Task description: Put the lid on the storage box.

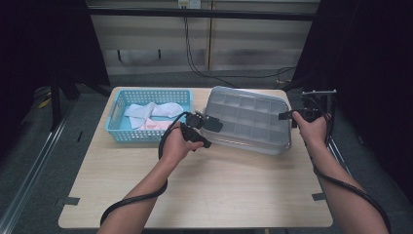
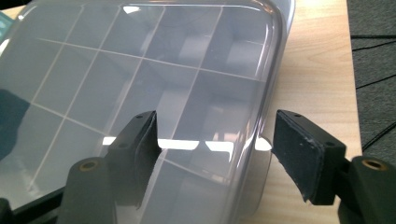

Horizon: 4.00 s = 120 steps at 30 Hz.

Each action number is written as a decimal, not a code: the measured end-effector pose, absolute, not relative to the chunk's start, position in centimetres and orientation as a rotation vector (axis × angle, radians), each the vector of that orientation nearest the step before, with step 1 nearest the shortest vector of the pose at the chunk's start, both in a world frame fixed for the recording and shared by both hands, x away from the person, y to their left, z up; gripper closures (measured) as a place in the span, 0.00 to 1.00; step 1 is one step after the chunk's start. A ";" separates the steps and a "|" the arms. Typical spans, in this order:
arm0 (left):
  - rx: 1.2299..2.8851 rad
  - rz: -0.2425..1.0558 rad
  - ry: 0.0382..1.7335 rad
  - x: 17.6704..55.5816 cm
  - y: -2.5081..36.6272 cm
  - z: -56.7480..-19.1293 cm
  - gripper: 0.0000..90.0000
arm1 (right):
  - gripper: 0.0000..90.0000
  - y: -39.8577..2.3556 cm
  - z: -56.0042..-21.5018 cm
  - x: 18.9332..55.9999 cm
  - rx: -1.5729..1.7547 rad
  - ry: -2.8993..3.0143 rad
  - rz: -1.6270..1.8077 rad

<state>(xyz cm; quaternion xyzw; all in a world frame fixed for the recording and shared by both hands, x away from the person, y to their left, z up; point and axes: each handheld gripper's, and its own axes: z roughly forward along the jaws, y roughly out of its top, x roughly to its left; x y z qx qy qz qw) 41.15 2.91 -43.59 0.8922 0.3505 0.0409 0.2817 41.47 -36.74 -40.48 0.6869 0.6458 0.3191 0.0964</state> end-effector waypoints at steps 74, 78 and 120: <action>2.227 -0.077 1.292 45.3 1.0 -42.1 0.21 | 0.38 -36.9 -43.1 41.2 2.219 1.947 1.038; 2.266 -0.114 1.307 44.0 1.7 -41.7 0.24 | 0.38 -36.4 -43.1 40.6 2.207 1.985 1.030; 2.216 -0.045 1.388 48.0 2.7 -39.9 0.50 | 0.51 -36.4 -41.0 41.2 2.186 1.913 1.073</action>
